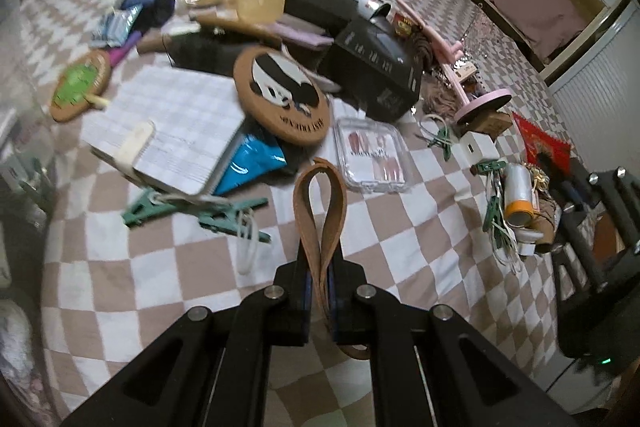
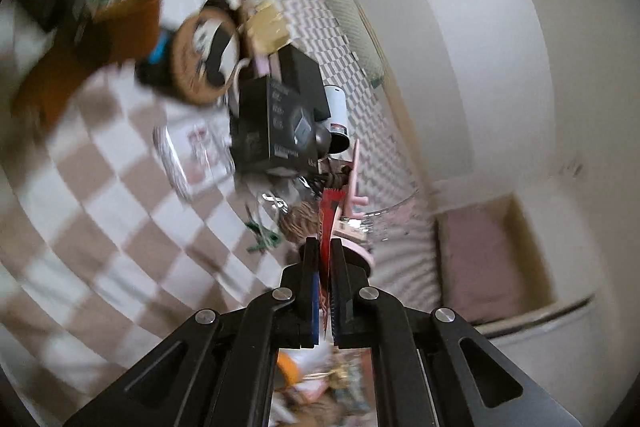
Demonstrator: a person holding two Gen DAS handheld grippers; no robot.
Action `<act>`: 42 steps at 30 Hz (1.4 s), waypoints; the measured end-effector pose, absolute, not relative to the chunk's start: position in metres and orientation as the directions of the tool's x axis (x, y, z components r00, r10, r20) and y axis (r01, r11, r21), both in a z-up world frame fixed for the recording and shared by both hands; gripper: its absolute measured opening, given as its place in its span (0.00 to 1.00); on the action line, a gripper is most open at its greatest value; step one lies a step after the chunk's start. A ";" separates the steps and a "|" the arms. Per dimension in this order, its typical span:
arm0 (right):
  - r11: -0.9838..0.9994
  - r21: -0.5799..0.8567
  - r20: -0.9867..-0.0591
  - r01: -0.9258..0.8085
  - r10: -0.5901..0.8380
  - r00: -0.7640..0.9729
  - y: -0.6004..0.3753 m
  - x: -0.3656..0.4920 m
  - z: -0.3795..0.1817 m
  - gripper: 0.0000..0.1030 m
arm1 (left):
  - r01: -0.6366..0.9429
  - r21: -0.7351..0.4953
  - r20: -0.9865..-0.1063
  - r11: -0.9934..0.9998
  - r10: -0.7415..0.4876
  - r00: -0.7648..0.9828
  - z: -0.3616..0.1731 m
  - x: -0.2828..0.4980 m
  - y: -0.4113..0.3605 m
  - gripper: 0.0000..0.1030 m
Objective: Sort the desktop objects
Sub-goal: 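Carry the leather strap and red packet with both tools over the clear bin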
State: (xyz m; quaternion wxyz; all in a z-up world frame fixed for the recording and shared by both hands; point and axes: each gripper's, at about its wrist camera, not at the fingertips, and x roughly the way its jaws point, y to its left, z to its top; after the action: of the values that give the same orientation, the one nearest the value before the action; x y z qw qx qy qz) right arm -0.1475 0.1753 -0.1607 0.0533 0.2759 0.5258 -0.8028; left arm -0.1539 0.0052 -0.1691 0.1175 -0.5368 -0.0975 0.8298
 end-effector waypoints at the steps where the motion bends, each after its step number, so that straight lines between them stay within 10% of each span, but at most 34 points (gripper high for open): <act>1: -0.495 -0.777 -0.536 0.390 0.193 -0.822 0.175 -0.146 -0.153 0.05 | -0.092 -0.279 -0.867 -0.956 0.292 -0.404 -0.167 -0.153 0.005 0.06; 14: -0.848 -0.297 -0.765 0.439 -0.064 -0.641 0.170 -0.152 -0.091 0.05 | -0.077 -0.186 -0.866 -0.980 0.200 -0.458 -0.151 -0.142 -0.006 0.06; 42: -0.898 -0.070 -0.676 0.433 -0.277 -0.683 0.070 -0.130 0.038 0.05 | 0.030 0.032 -0.730 -0.999 -0.044 -0.682 0.029 -0.101 -0.114 0.06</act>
State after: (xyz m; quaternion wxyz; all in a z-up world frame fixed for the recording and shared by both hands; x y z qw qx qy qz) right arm -0.1295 0.0704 0.0380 0.1952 0.3470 0.1126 -0.9104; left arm -0.1011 -0.1139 0.0291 -0.0203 -0.3981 0.0085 0.9171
